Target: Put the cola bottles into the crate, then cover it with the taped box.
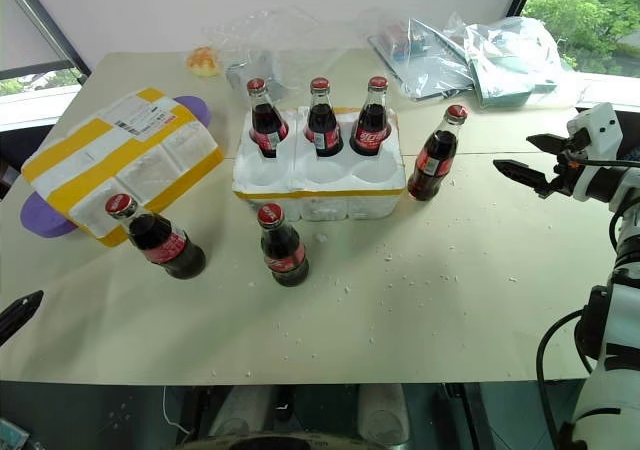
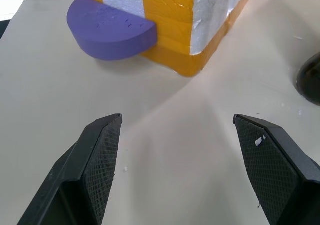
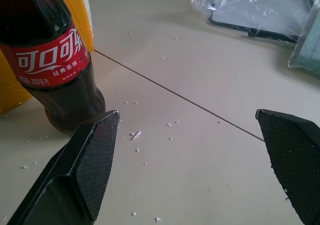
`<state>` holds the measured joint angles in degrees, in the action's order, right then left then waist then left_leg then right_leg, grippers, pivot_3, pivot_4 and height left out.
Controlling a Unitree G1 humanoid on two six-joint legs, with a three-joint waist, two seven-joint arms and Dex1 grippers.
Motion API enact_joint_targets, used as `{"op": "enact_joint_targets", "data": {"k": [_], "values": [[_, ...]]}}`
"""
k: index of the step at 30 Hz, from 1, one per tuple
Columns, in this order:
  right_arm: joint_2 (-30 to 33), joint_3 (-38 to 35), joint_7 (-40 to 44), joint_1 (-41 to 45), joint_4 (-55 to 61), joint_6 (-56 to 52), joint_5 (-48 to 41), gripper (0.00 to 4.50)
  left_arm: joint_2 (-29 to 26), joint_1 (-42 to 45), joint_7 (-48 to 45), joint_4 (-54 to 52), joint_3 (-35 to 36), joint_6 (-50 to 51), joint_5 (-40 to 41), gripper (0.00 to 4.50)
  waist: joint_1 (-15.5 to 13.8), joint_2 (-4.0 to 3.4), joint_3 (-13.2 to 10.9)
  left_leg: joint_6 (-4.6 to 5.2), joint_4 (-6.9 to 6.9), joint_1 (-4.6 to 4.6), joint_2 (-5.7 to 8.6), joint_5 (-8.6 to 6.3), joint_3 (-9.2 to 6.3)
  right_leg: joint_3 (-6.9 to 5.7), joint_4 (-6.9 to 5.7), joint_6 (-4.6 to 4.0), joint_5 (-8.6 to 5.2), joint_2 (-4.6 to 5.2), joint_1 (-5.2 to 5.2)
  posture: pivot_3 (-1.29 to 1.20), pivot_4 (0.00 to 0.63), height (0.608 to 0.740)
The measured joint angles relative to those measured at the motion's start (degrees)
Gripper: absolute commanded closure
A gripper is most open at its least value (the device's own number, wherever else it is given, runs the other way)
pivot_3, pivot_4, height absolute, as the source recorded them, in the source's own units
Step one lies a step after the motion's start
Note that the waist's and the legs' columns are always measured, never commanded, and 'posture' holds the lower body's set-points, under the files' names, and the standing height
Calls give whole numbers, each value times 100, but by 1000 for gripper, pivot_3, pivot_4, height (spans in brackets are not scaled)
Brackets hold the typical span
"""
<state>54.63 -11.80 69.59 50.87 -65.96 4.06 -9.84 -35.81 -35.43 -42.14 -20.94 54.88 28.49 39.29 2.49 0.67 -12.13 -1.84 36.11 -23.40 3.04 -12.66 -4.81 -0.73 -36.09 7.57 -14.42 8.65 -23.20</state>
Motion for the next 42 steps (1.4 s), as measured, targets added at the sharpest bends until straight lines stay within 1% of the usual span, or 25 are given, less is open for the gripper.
{"op": "enact_joint_targets", "data": {"k": [7,10,15,20,22,24,28,29,30,31,32,34,38,42], "values": [[0,-7,-7,-1,-19,1,-4,0,-11,34,43,34,2,55,-1,786,3,0,0,0,0,2,0,0,3,4,0,0,2,-1,-1,0,150,737],[1,-39,122,-1,-18,-164,-51,0,-13,34,2,61,4,134,59,40,1,1,0,0,0,1,0,0,3,4,0,0,2,-1,-1,0,150,737],[14,-44,377,0,-16,-334,-53,0,-187,225,-24,43,11,153,160,40,-7,1,1,0,3,2,-1,0,3,5,-3,-1,4,-2,-1,0,150,737],[104,-42,933,26,264,-601,-134,0,-493,322,-233,-397,50,556,808,40,1,0,0,0,4,0,0,0,11,14,-1,3,8,-1,-4,0,150,737],[205,-35,1326,20,683,-880,-256,0,-723,337,-403,-636,47,728,1044,40,4,-2,-1,0,1,1,-1,0,11,16,-2,4,8,-2,-7,0,150,737],[341,-35,1712,-66,1365,-1266,-443,0,-970,458,-530,-779,25,867,1229,40,2,-3,0,0,-2,3,-5,0,11,17,-4,4,8,-7,-9,0,150,737],[658,-18,2121,-876,2979,-2154,-1031,0,-1329,794,-649,-784,-174,1009,1308,40,-31,-2,1,0,-5,2,-10,0,6,16,-6,3,6,-13,-10,0,150,737],[745,-7,2209,-1267,3691,-2554,-1354,0,-1429,882,-705,-771,-296,1049,1306,40,-45,-4,1,1,-4,1,-10,0,7,16,-6,4,6,-12,-10,0,150,737],[744,14,2259,-1322,3996,-2772,-1537,0,-1449,919,-749,-750,-431,1086,1306,40,-5,-5,-1,0,2,1,-7,0,24,27,-5,7,12,-7,-14,0,150,737],[909,-104,2237,-1744,4511,-3060,-1805,0,-1507,998,-808,-721,-532,1091,1289,40,-13,-4,0,1,2,-1,-9,0,25,29,-2,7,15,-8,-15,0,150,737],[1002,-313,2244,-2464,5556,-3581,-2247,0,-1574,1096,-920,-610,-725,1094,1227,40,-46,-3,1,4,0,2,-14,-2,25,28,-4,8,14,-10,-16,0,150,737],[994,-493,2125,-2847,6373,-4060,-2625,0,-1661,1259,-1034,-575,-978,1085,1116,40,-62,-5,1,3,4,0,-18,-2,29,29,-7,6,16,-11,-20,0,150,737],[988,-885,1687,-3073,7476,-4716,-3287,0,-1721,1586,-1178,-372,-1482,928,739,40,-72,-2,3,3,11,2,-49,-2,46,29,-2,-3,23,-17,-17,0,150,737],[984,-956,1352,-3085,7887,-5025,-3651,0,-1718,1871,-1244,-202,-1951,801,469,40,-151,1,4,3,9,-1,-61,-2,54,28,2,-6,24,-25,-21,0,150,737]]}}
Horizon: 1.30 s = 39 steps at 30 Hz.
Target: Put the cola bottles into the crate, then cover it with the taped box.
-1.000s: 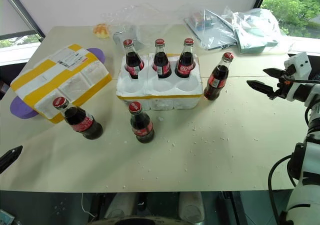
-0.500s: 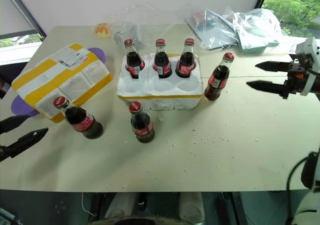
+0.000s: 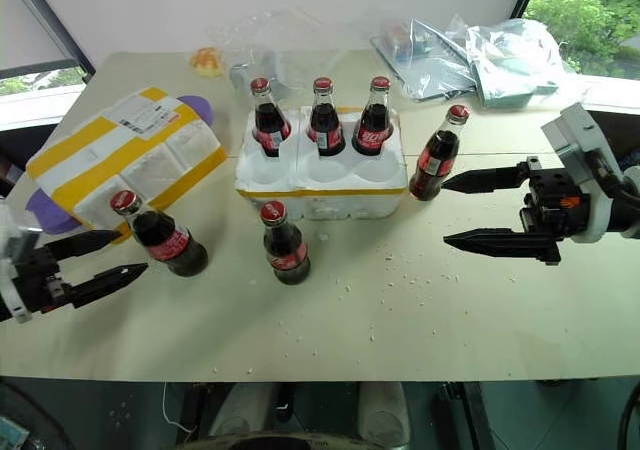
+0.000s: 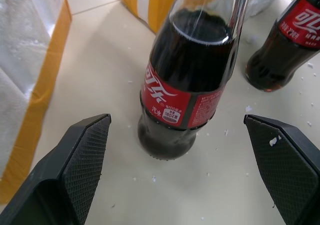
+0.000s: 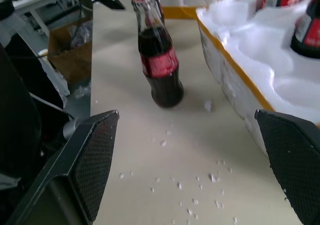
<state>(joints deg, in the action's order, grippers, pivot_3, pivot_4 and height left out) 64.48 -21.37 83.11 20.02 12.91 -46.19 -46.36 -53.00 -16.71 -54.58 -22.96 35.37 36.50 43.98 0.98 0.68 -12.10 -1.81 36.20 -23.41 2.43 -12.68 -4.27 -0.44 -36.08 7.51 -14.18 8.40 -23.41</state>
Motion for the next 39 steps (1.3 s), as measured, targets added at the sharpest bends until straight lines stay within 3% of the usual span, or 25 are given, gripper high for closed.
{"op": "enact_joint_targets", "data": {"k": [12,22,24,27,39], "values": [[-3,-140,-236,-160,150,-82,-352,0,377,1206,121,487,-1247,-278,-551,40,-61,5,1,0,2,-5,-19,0,-4,1,7,-16,12,-49,-2,0,150,737],[-4,-201,-354,-204,166,-44,-408,0,610,1531,167,706,-1683,-341,-759,40,-36,5,1,1,6,2,-42,1,-7,1,3,-35,23,-77,-3,0,150,737],[-4,-203,-381,-217,170,-25,-440,0,610,1534,153,722,-1686,-341,-775,553,-40,5,1,1,6,1,-41,1,-6,1,4,-35,24,-75,-3,0,150,737],[-17,-206,-426,-233,174,-2,-456,0,605,1559,120,736,-1676,-340,-785,1698,-42,5,1,1,4,1,-41,1,-7,1,6,-35,23,-76,-4,0,150,737],[-40,-219,-568,-284,170,35,-567,0,340,2051,-52,833,-1680,267,-583,1677,-50,18,-6,1,5,-4,-41,1,-12,0,5,-35,23,-79,-7,0,150,737]]}}
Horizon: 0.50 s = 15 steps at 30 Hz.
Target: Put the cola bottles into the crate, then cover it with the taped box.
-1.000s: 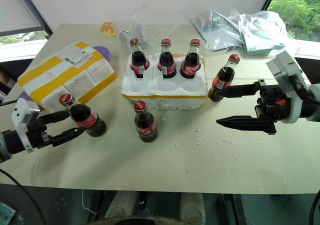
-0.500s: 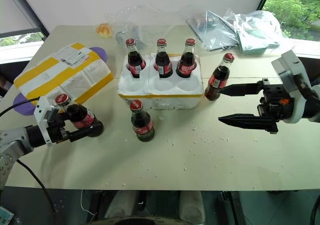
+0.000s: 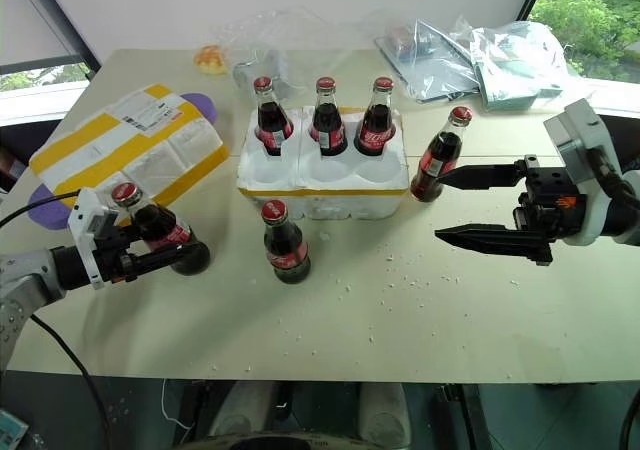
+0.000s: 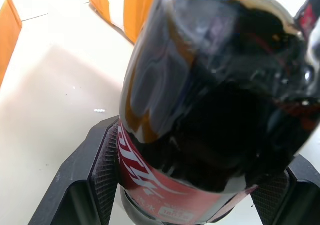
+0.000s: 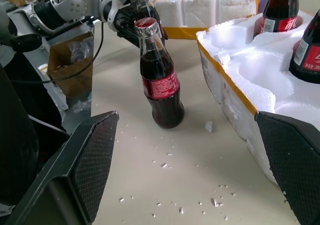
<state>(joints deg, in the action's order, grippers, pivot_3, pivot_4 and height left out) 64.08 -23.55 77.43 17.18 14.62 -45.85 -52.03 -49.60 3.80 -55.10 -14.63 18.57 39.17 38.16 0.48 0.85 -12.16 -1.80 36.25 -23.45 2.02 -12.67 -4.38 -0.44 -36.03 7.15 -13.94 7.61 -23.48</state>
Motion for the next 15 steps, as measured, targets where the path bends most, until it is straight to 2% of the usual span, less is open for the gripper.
{"op": "enact_joint_targets", "data": {"k": [5,8,12,15], "values": [[-7,-16,-54,-35,14,13,-22,0,-508,1370,-282,189,-25,580,430,1677,-4,4,-2,0,2,-5,4,1,1,0,3,8,4,1,1,0,150,737],[-29,-57,-114,-96,42,18,-49,0,-667,2397,-561,497,-328,892,625,1677,11,4,-2,1,-1,-4,5,1,2,0,1,26,11,1,0,0,150,737],[-88,-104,-224,-157,119,20,-69,0,-501,3636,-798,1092,-923,1045,603,1677,11,6,-3,1,-1,-4,6,2,1,0,-2,31,12,-2,0,0,150,737],[-169,-163,-356,-218,216,14,-115,0,-69,4571,-934,1846,-1393,982,370,1677,11,7,-4,1,5,-3,7,2,1,0,-4,39,16,-2,4,0,150,737]]}}
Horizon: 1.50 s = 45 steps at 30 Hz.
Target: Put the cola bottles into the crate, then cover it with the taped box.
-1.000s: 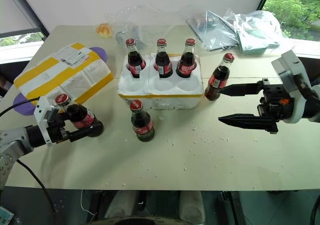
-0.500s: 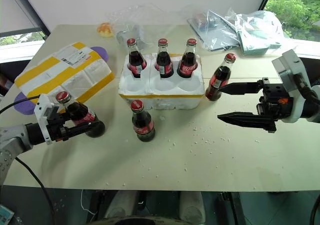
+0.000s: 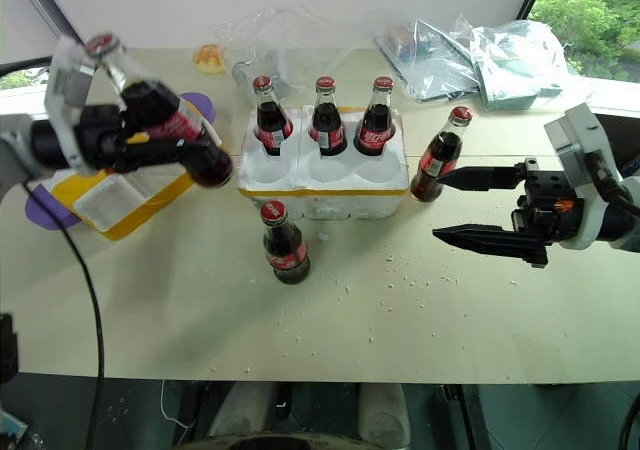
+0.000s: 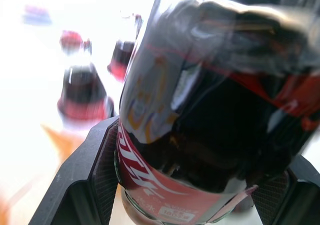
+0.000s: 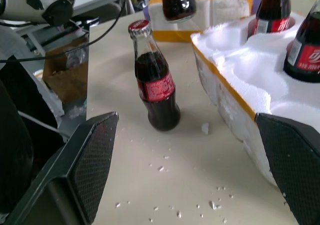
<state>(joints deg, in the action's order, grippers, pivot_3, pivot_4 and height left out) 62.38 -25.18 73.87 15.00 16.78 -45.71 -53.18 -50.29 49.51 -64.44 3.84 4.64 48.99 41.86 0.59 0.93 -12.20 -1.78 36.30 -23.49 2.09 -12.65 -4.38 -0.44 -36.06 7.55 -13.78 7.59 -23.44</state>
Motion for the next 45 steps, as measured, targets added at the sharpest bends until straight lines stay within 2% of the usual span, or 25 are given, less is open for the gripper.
{"op": "enact_joint_targets", "data": {"k": [3,12,21,31,33,35,45], "values": [[-49,-60,-157,-110,156,-19,-61,0,431,553,-214,809,-499,-367,-488,1677,19,0,0,0,0,0,1,0,2,2,1,4,2,1,-1,0,150,737],[-310,-197,-607,-452,423,15,-151,0,1329,936,-931,2381,-1364,-1470,-1651,1677,14,10,-7,1,-6,-10,3,0,0,2,3,11,6,2,-11,0,150,737],[-509,-176,-1006,-536,646,41,-156,0,1587,1094,-1221,3044,-1495,-2116,-2277,1677,11,11,-7,1,1,-10,3,0,-2,2,0,13,8,2,-10,0,150,737],[-592,251,-1181,-268,662,130,-112,0,1657,856,-1319,2873,-1514,-2673,-2666,1677,28,11,-7,1,0,-7,1,1,-3,2,-2,14,8,0,-10,0,150,737],[-592,302,-1182,-220,657,161,-103,0,1660,853,-1319,2871,-1508,-2651,-2668,652,30,11,-7,1,-1,-7,1,1,-2,2,-2,13,8,0,-10,0,150,737],[-592,378,-1181,-140,634,177,-92,0,1659,790,-1341,2849,-1496,-2580,-2665,31,33,10,-6,1,-1,-6,1,1,-2,2,-3,14,8,1,-10,0,150,737],[-597,626,-1093,-27,465,314,65,0,1435,336,-1315,2185,-1207,-2287,-2522,31,43,10,-6,1,8,2,-1,1,-5,3,-8,13,9,-1,-2,0,150,737]]}}
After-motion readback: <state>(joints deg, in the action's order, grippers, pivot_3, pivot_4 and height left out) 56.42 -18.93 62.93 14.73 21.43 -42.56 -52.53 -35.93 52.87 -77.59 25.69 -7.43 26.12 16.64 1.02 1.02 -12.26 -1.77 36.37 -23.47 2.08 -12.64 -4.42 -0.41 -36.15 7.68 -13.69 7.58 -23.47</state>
